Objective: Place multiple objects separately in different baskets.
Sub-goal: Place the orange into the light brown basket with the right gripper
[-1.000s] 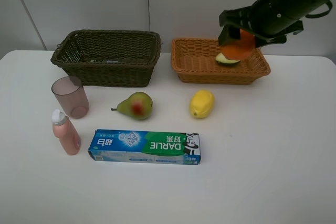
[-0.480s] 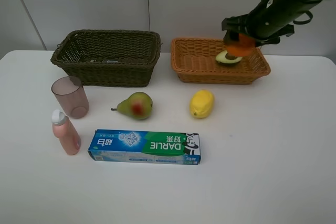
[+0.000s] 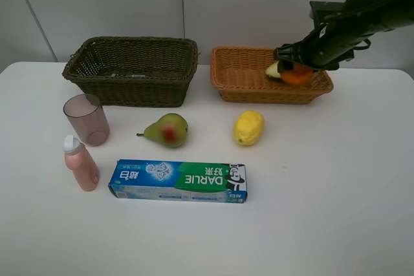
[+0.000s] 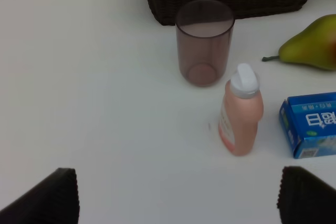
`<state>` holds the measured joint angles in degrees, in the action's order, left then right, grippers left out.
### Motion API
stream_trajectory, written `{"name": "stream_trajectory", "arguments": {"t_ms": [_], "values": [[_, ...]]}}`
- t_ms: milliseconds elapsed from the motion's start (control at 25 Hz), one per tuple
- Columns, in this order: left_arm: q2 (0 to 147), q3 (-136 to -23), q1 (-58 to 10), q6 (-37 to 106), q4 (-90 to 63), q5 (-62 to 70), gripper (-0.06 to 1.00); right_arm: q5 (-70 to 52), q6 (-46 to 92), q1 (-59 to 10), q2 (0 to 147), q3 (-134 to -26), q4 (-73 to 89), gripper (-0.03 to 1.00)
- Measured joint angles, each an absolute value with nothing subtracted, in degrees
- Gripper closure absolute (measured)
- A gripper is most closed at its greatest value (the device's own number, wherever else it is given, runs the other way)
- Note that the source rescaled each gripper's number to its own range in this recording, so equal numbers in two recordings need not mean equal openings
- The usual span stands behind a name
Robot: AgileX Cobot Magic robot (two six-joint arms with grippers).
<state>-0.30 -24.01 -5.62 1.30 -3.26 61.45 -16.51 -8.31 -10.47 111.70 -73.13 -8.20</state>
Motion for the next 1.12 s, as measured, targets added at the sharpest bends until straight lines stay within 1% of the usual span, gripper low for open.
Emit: {"name": "stream_trajectory", "arguments": {"t_ms": [160, 680, 720, 760, 800, 840, 880, 920, 1000, 1120], "values": [[-0.3, -24.0, -5.6, 1.3, -3.3, 61.5, -0.05, -14.1, -8.3, -10.5, 112.3, -73.1, -8.2, 0.37], [-0.3, -24.0, -5.6, 1.3, -3.3, 61.5, -0.05, -13.3, -8.3, -9.7, 113.3, -73.4, -8.1, 0.37], [-0.3, -24.0, -5.6, 1.3, -3.3, 61.5, -0.05, -13.3, -8.3, -9.7, 113.3, -73.4, -8.1, 0.36], [-0.3, -24.0, -5.6, 1.3, -3.3, 61.5, -0.05, -13.3, -8.3, -9.7, 113.3, -73.4, -8.2, 0.29], [-0.3, -24.0, -5.6, 1.3, -3.3, 61.5, -0.05, -13.2, -8.3, -9.7, 113.3, -73.5, -8.5, 0.18], [-0.3, -24.0, -5.6, 1.3, -3.3, 61.5, -0.05, -13.0, -8.3, -9.7, 113.3, -73.5, -8.8, 0.09], [-0.3, -24.0, -5.6, 1.3, -3.3, 61.5, -0.05, -12.9, -8.3, -9.7, 113.3, -73.5, -9.2, 0.05], [-0.3, -24.0, -5.6, 1.3, -3.3, 61.5, -0.05, -12.9, -8.3, -9.7, 113.3, -73.5, -9.2, 0.02], [-0.3, -24.0, -5.6, 1.3, -3.3, 61.5, -0.05, -12.9, -8.3, -9.7, 113.3, -73.5, -9.3, -0.01], [-0.3, -24.0, -5.6, 1.3, -3.3, 61.5, -0.05, -13.0, -8.3, -9.7, 113.3, -73.5, -9.5, -0.02]]}}
